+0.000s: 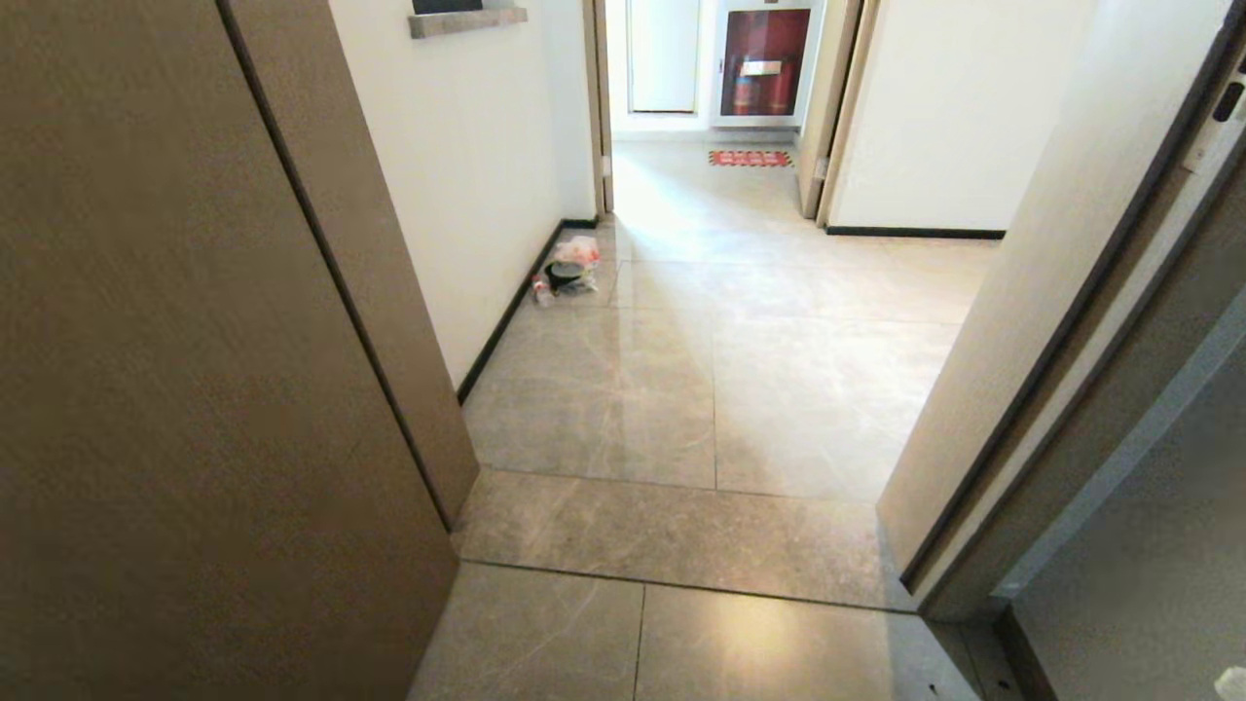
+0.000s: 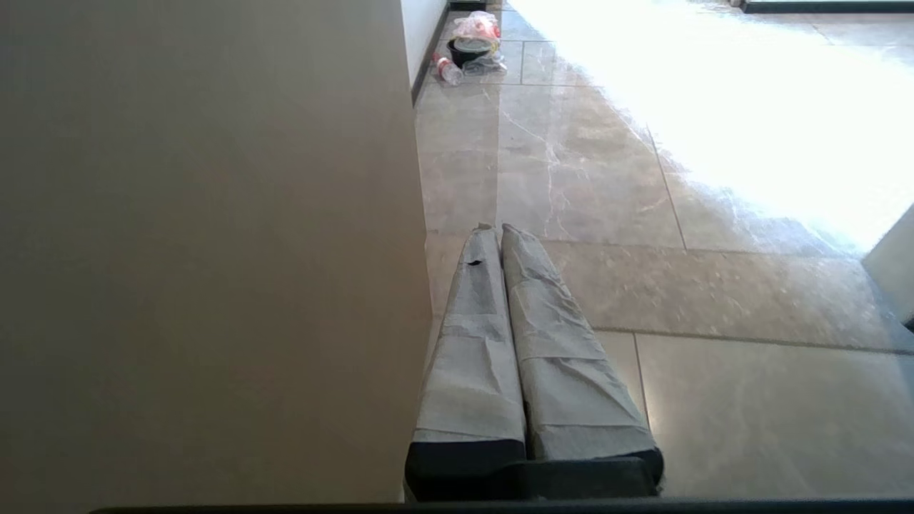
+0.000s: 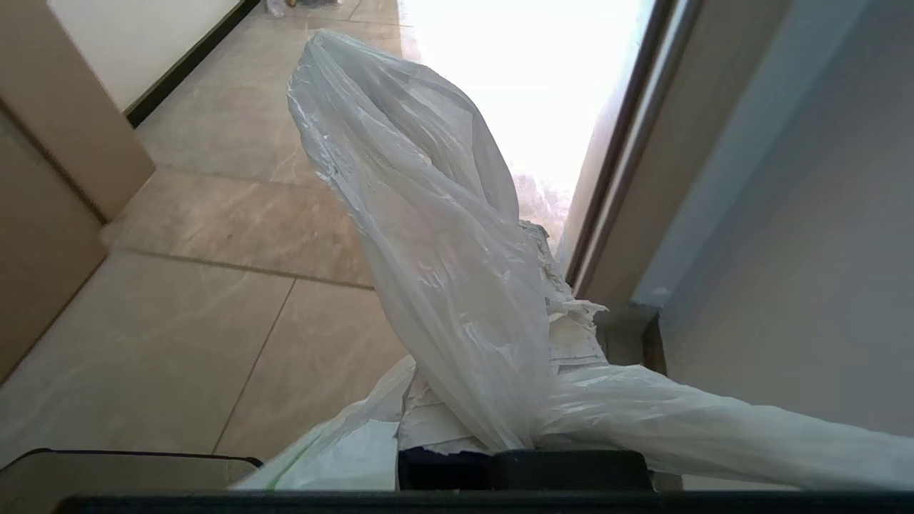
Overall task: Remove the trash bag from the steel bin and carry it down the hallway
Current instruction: Put the trash bag at the door
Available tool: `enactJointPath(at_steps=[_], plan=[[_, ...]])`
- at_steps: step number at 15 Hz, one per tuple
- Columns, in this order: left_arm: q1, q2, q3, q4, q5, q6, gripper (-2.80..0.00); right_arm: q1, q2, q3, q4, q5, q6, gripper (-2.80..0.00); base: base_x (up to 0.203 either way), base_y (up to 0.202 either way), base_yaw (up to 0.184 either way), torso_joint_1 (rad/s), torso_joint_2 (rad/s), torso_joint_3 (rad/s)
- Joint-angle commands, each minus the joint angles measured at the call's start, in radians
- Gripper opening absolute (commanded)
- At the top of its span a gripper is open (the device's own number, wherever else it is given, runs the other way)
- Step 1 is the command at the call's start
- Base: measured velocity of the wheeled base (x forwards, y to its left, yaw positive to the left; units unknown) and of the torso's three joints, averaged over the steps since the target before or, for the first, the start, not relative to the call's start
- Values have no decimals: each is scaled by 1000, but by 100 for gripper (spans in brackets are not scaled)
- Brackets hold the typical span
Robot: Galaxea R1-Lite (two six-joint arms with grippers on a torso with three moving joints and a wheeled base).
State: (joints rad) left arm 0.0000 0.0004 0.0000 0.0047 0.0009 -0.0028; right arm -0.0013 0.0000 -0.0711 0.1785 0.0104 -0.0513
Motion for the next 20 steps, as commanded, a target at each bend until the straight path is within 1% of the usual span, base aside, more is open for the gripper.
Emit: enactJointPath(at_steps=[1,20], plan=[[0,0,0,0,1,0,-280,0,2,1,1,0,-1,-280,191,0,2,1,2,4],[0,0,0,0,1,0,-280,0,2,1,1,0,0,-280,192,0,1,1,1,2]])
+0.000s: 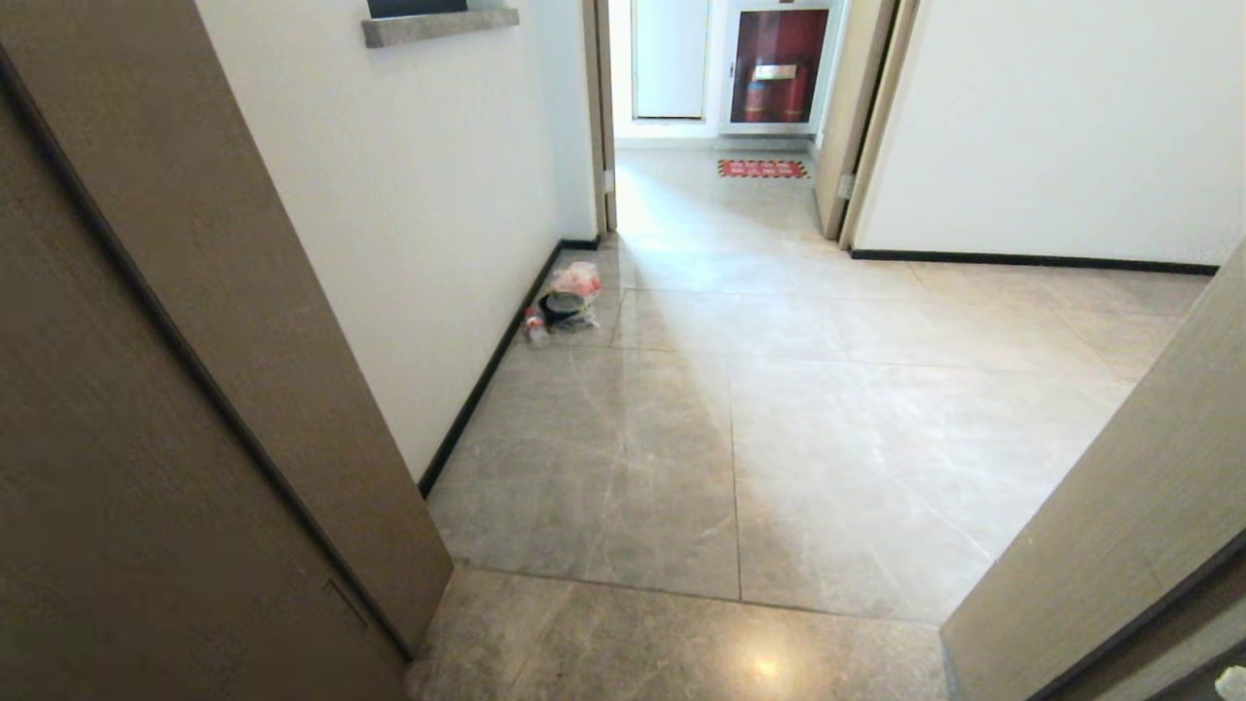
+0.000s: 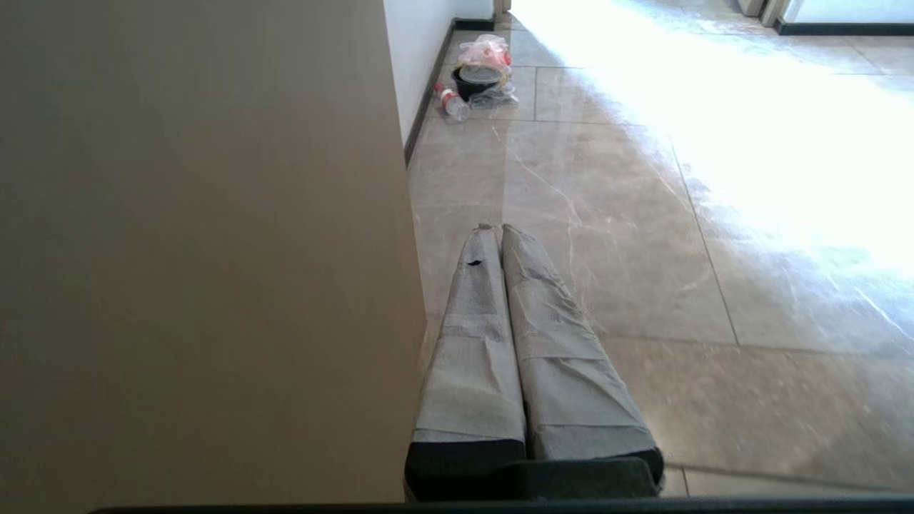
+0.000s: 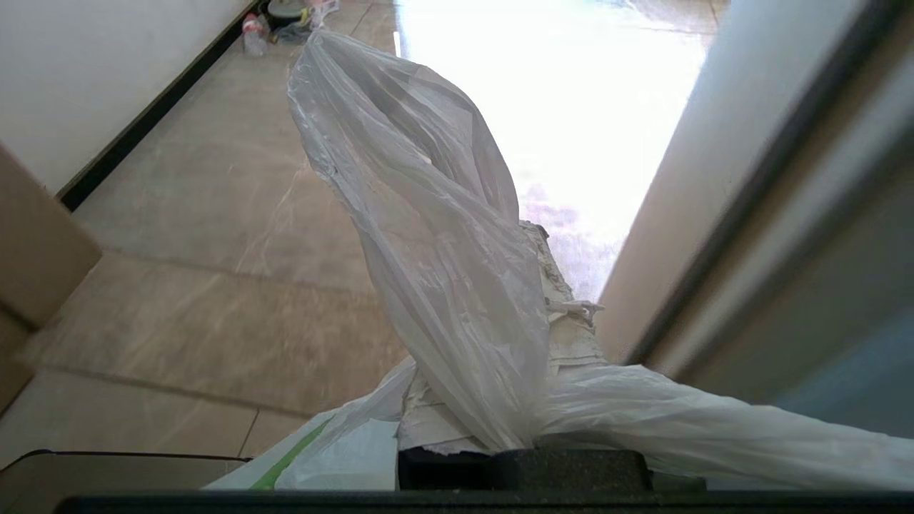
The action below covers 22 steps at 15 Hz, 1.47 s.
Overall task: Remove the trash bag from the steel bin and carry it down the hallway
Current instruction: Put the trash bag at the door
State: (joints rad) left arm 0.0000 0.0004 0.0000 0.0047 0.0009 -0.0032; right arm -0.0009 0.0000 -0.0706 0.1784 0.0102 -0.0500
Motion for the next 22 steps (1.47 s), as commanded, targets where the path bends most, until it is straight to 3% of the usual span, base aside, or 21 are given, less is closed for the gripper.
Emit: enactJointPath(at_steps=[1,4,10,16,22], plan=[[0,0,0,0,-1,0,-280,-1,2,-1,1,1,-1,-280,187,0,1,2,2,2],[0,0,-1,0,0,3,-280,-1,2,0,1,-1,1,-280,164,0,-1,3,1,3],[0,0,-1,1,1,3,-280,-1,2,0,1,0,-1,-280,0,0,0,0,0,0],[0,0,0,1,-1,3,-280,-1,2,0,1,1,-1,-280,-143,-140,1,1,3,3],[0,0,0,1,0,2,-280,-1,2,0,1,1,-1,-280,13,-5,-2,1,0,-1]])
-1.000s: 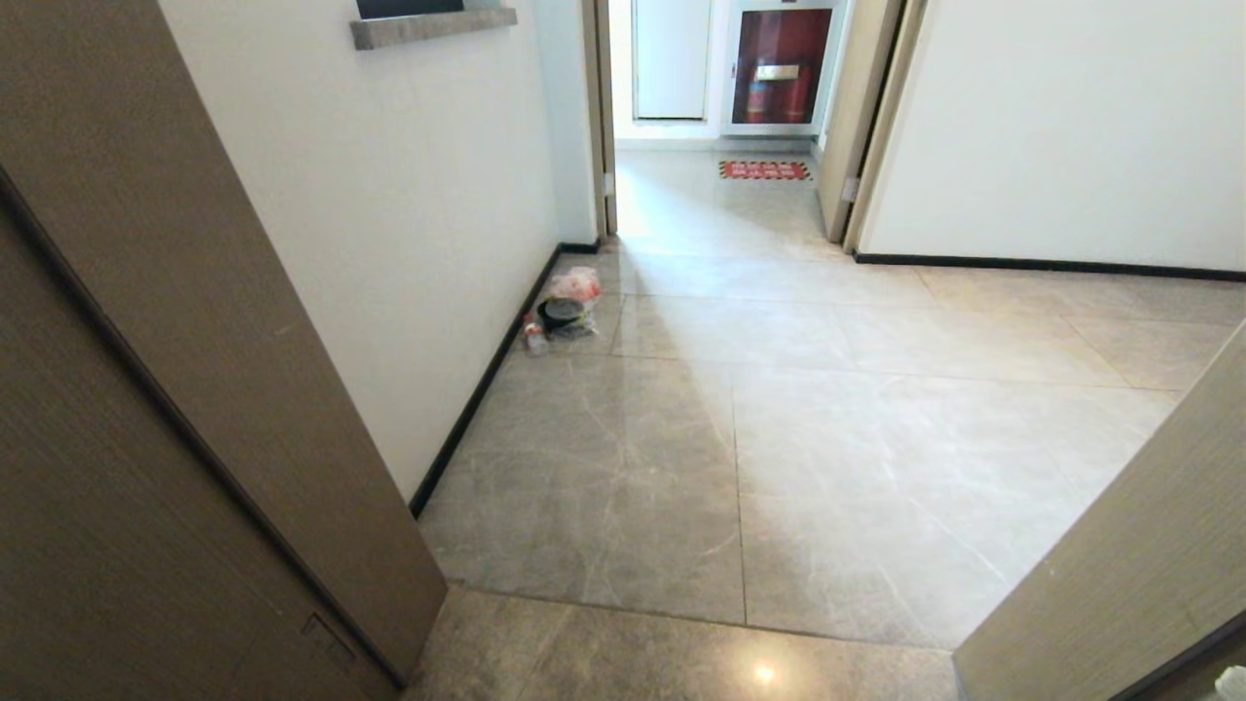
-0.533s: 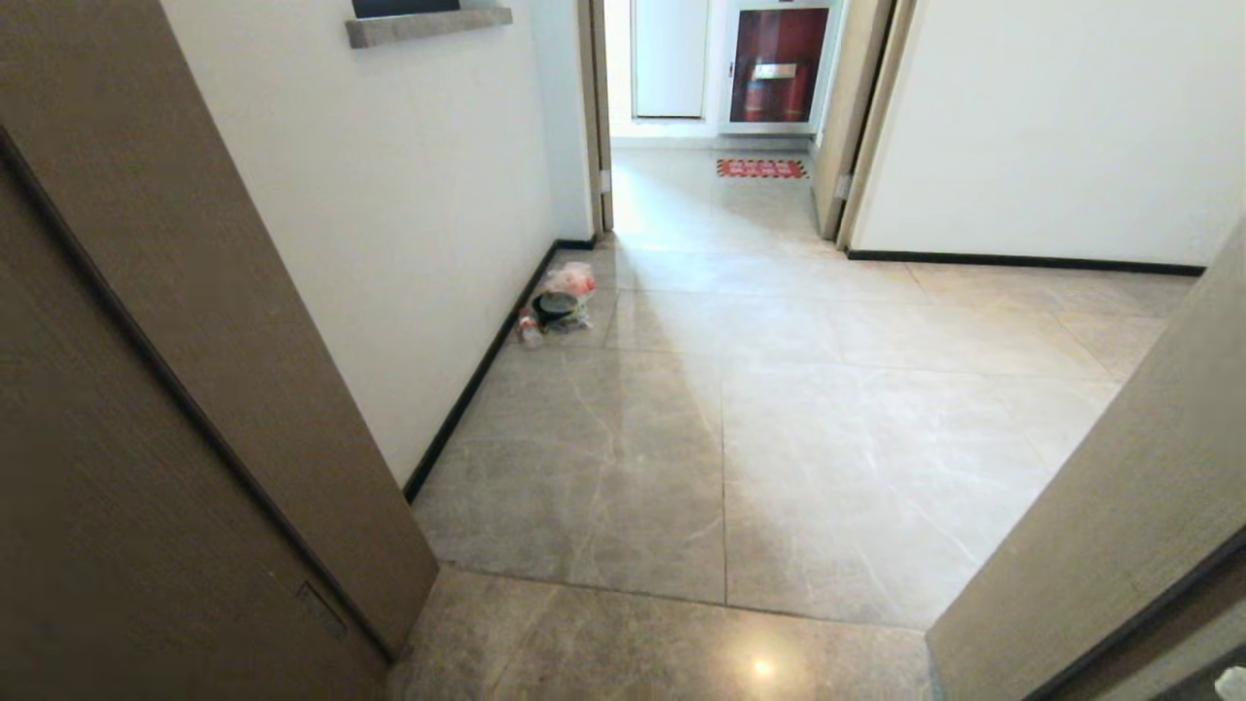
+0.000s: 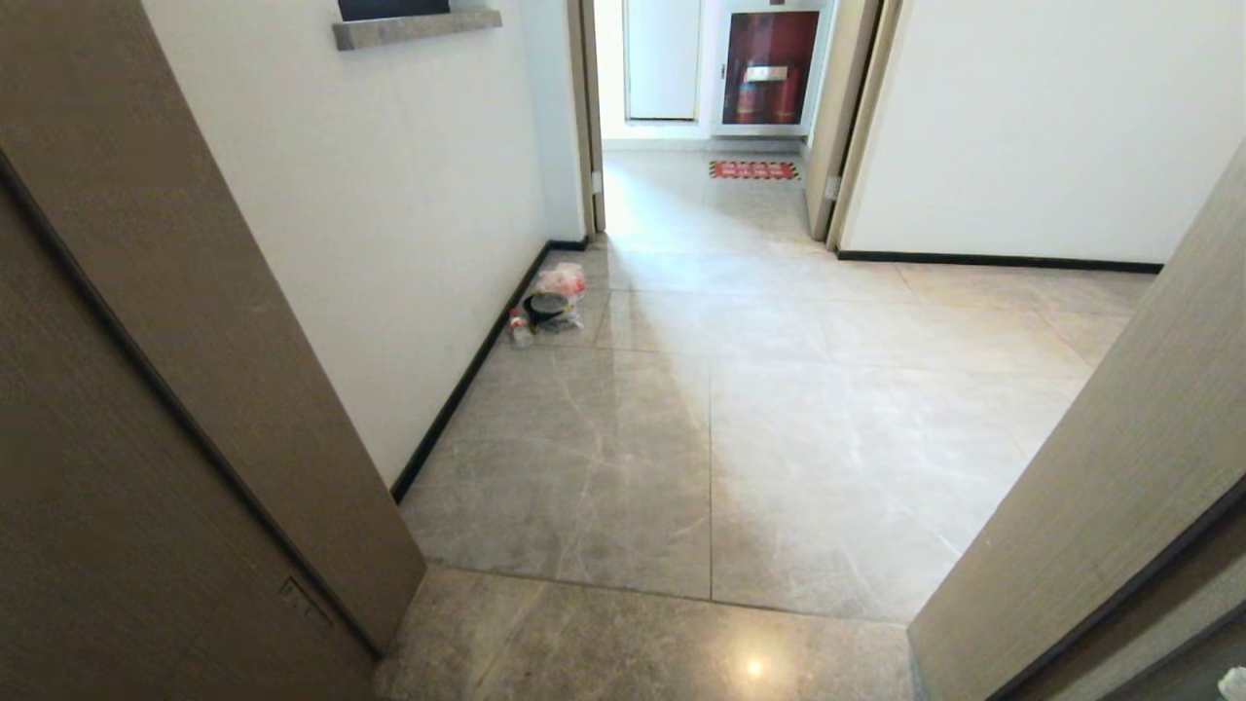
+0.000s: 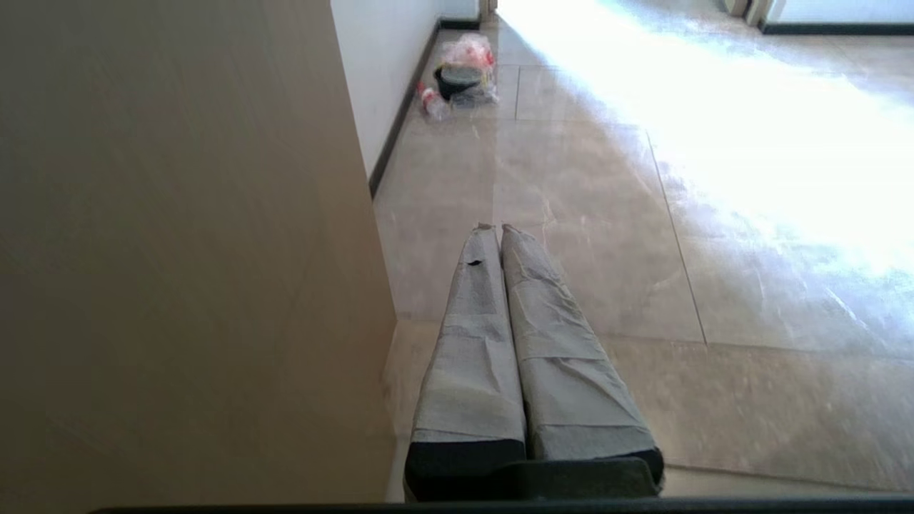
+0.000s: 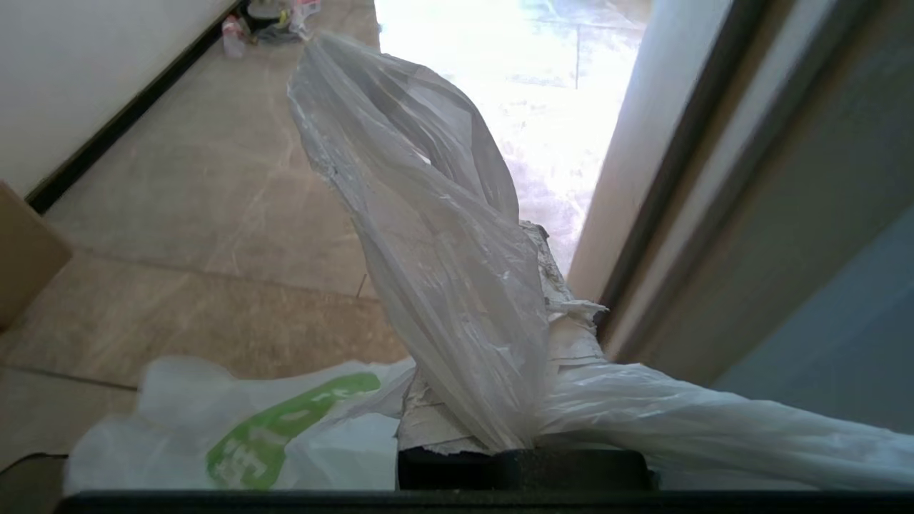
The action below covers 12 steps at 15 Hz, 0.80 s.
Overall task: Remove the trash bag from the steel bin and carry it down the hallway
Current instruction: Put the trash bag at the door
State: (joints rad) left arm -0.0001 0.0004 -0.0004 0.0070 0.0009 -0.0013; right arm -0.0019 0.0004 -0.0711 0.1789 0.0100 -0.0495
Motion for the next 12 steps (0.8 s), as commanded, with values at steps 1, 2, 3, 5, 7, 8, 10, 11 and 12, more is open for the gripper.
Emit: enactJointPath(at_steps=[1,2,3,5,7,8,10,11,12], plan=[[0,0,0,-1,-1,0,-280,0,1,1,1,1,0,-280,154,3,1,2,2,1],[0,0,0,-1,0,0,-280,0,1,1,1,1,0,-280,190,1,-3,6,6,3],[0,0,0,-2,1,-2,-280,0,1,1,1,1,-1,-280,196,0,-1,2,2,-3],[0,1,0,-2,1,-2,-280,0,1,1,1,1,-1,-280,191,0,0,-2,0,2],[0,0,0,-1,1,-2,-280,0,1,1,1,1,-1,-280,190,0,1,1,0,3],[0,0,0,-1,-1,-2,-280,0,1,1,1,1,-1,-280,192,0,1,2,2,-1],[0,0,0,-2,0,-2,-280,0,1,1,1,1,-1,-280,193,0,0,4,1,2],[0,0,0,-2,1,-2,-280,0,1,1,1,1,-1,-280,189,0,0,2,4,0],[0,0,0,-2,1,-2,-280,0,1,1,1,1,-1,-280,193,0,1,6,1,2]])
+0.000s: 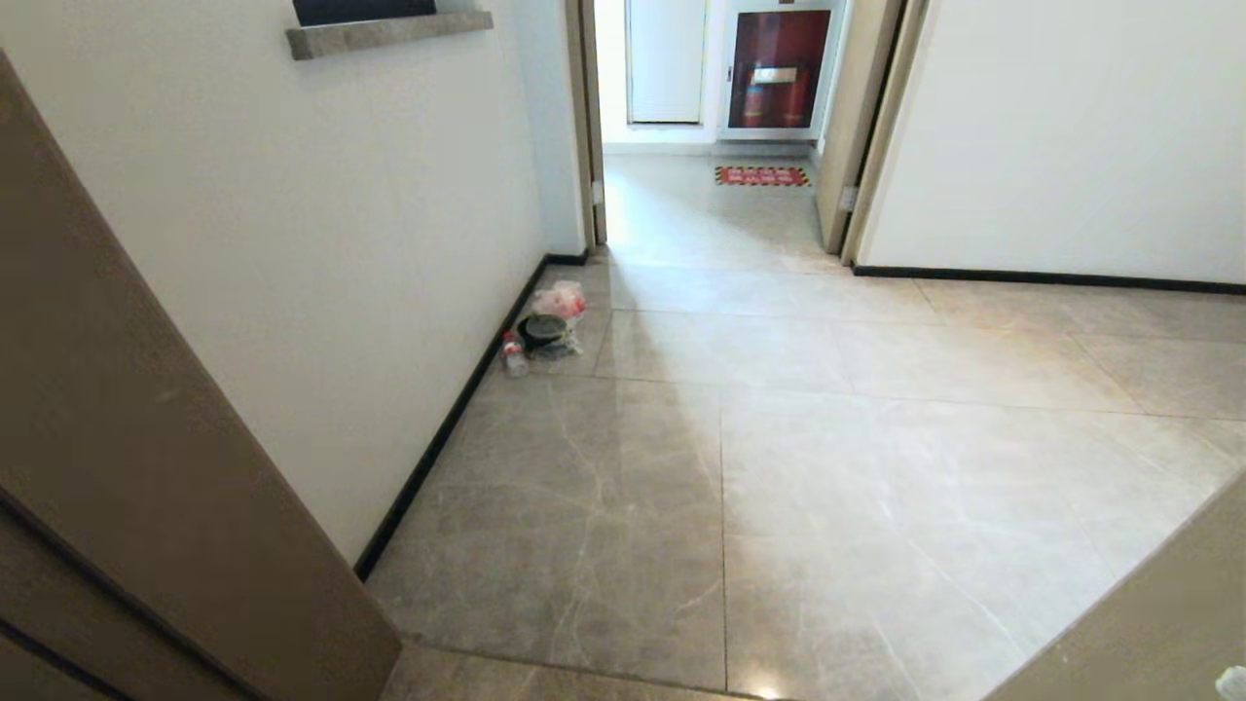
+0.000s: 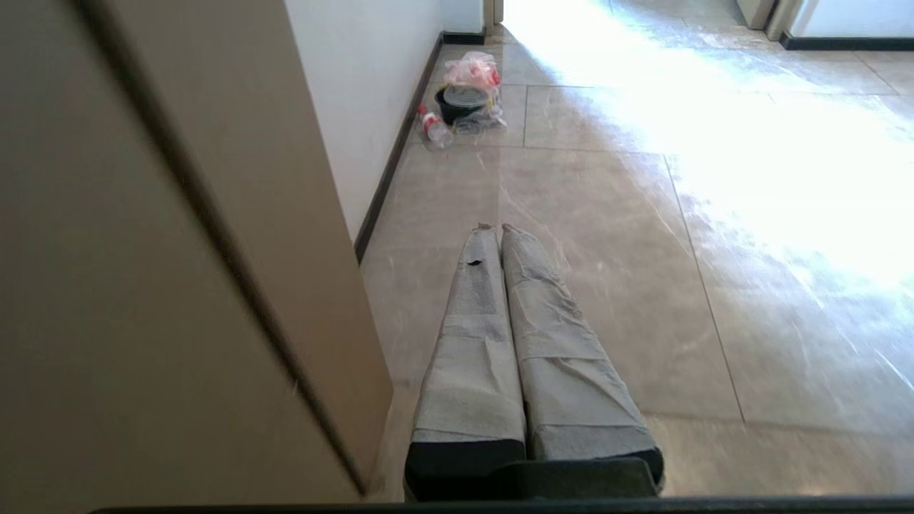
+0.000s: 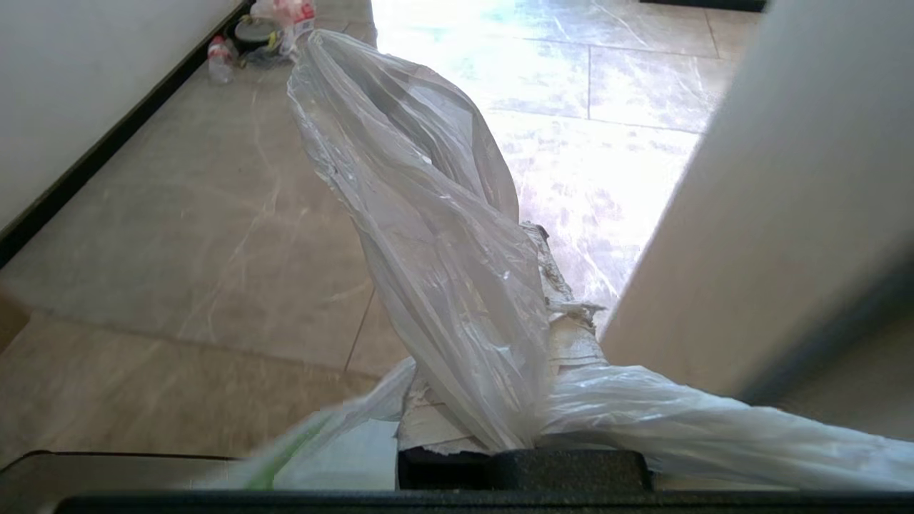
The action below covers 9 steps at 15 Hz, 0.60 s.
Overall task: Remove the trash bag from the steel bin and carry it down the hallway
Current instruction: Put the trash bag at the door
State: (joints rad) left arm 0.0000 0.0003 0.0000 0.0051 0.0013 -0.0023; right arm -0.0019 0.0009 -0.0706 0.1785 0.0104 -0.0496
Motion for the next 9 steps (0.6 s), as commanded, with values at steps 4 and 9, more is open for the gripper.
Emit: enactJointPath(at_steps=[4,9], plan=[[0,0,0,0,0,-1,-280,0,1,0,1,0,-1,-280,187,0,1,1,1,3],[0,0,0,0,0,-1,-280,0,1,0,1,-1,-1,-280,192,0,2,3,2,3]])
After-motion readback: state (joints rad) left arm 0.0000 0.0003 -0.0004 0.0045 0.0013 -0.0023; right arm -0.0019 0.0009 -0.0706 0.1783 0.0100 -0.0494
